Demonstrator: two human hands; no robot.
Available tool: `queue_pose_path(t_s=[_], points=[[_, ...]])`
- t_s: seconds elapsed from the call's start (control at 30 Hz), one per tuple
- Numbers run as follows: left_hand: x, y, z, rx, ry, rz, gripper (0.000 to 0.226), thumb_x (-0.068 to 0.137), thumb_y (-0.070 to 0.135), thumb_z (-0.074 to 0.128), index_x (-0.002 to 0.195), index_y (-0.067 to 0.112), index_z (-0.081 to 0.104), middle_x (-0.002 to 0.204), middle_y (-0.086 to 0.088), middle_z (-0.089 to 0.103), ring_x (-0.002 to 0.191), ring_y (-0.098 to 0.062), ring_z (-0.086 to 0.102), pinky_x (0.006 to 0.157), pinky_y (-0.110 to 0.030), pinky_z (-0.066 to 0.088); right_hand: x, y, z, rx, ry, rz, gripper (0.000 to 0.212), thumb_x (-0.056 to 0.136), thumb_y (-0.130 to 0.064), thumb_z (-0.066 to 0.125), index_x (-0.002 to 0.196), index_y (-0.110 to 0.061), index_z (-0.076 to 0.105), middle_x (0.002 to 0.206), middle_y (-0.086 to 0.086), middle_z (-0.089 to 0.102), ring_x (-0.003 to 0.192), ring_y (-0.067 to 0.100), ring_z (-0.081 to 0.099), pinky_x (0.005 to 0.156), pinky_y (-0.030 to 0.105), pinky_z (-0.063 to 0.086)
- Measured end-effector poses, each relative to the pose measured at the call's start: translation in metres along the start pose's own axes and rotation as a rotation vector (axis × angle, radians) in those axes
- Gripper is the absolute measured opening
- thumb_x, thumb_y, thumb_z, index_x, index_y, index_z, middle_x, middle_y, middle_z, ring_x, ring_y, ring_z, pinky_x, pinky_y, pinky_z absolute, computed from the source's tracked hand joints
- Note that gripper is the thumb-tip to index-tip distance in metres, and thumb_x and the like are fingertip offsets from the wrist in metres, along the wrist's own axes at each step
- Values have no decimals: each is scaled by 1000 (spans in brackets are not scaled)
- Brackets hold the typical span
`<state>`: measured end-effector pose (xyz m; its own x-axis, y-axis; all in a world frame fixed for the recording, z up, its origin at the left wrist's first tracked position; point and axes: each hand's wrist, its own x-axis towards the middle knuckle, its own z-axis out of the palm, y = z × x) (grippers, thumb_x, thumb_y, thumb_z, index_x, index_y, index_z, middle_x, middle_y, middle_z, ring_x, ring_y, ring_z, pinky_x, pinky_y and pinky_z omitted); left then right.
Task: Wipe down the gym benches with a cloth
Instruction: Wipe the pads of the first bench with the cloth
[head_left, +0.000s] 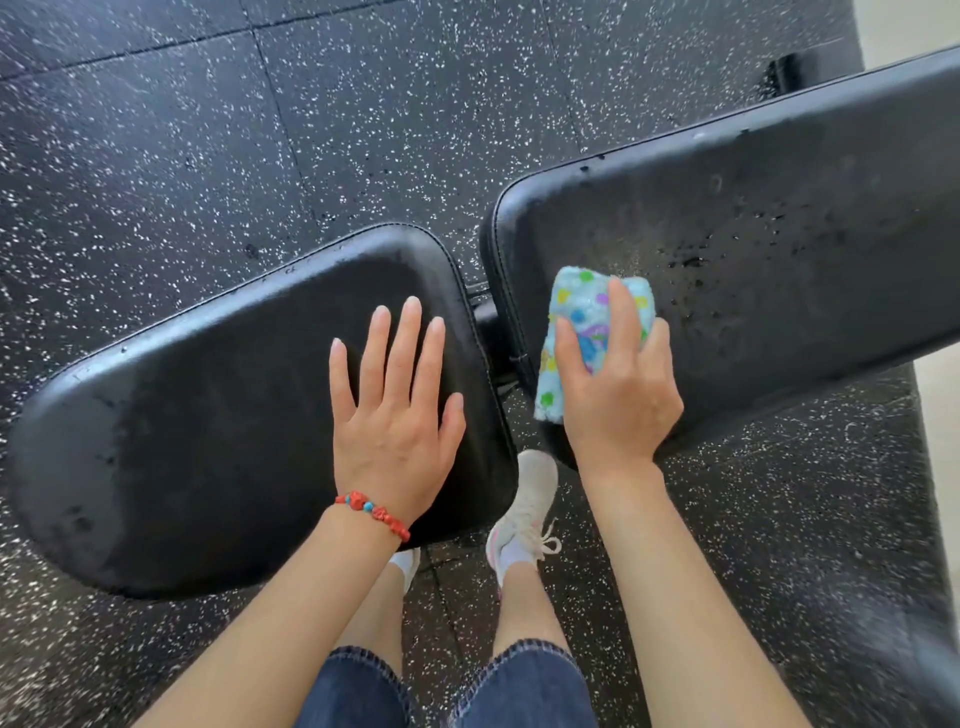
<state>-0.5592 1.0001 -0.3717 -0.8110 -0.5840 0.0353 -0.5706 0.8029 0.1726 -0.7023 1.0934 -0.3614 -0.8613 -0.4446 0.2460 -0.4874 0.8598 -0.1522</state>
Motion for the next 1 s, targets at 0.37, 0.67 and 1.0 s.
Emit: queue_pose_path(t_s=[0.37,0.67,1.0], points=[[10,22,-4,-61,45,-73,51,89,26,44,134,4,42,144,-20,39,136,-34,27,111,-54,15,56,28,10,36,36,-94,45,86,-46,52,118,-16,62,79,13,59,64,27,61,42,28,45],[58,96,7,-205,1,-20,56,89,27,42,139,4,39,149,-17,33,138,-31,24,111,-48,20,-8,106,-22,-2,-72,-212,43,92,-45,46,118,-13,54,75,13,55,56,23,54,43,27,44],[62,107,26,-188,3,-65,57,90,24,37,141,0,31,150,-22,27,140,-34,18,113,-50,20,126,38,28,134,-21,-260,47,83,-47,44,108,-15,67,74,11,59,58,23,57,40,26,41]])
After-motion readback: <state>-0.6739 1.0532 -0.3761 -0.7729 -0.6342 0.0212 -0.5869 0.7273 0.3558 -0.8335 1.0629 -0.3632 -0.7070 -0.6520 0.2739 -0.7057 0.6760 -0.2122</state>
